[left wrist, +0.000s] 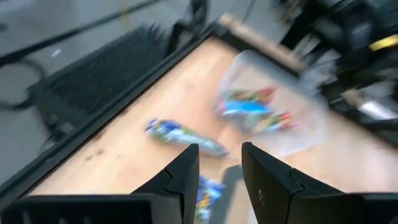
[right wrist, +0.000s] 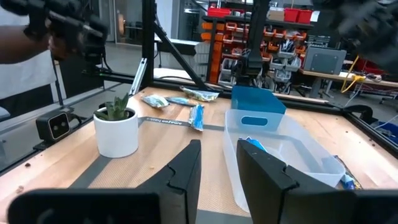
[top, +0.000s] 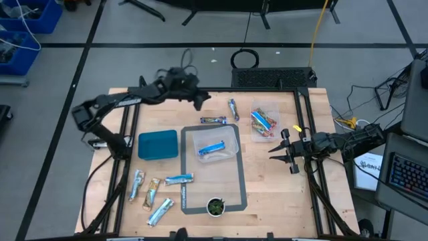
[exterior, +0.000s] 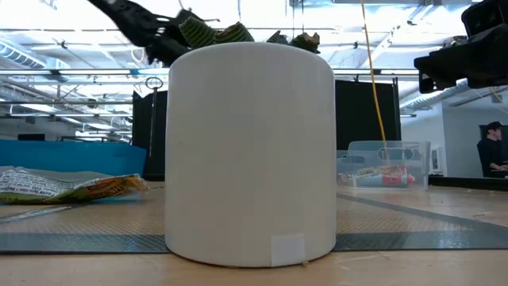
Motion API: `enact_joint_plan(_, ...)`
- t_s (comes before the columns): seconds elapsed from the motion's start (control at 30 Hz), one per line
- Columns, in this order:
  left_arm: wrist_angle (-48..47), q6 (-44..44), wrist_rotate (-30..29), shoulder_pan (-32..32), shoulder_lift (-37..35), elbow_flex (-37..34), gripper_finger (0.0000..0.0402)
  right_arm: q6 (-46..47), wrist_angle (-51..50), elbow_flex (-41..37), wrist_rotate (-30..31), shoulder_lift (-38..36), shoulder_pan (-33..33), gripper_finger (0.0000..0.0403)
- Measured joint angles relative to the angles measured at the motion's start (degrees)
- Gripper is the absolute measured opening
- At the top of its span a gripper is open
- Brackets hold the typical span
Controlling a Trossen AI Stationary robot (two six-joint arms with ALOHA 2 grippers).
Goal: Pick and place Granola Bars by type
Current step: Put the blue granola bar into the left transparent bin
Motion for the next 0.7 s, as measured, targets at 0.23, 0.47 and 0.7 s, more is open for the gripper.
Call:
enact_joint_plan(0.23, -16.9, 2.0, -1.2, -1.4, 13.8, 15.8, 0.0124, 0.0, 0.0, 0.0, 0.0, 0.0, 0.0, 0.0094)
enact_joint_plan(0.47, -23.5, 7.2, -0.9, -5.5, 24.6, 29.7, 0.0056, 0.0, 0.0, 0.0, 0.0, 0.0, 0.0, 0.0095)
enact_joint_plan(0.7, -29.0, 8.9, -0.8, -6.4, 31.3, 40.5, 0.0004, 0.0, 0.0, 0.0, 0.0, 0.0, 0.0, 0.0094)
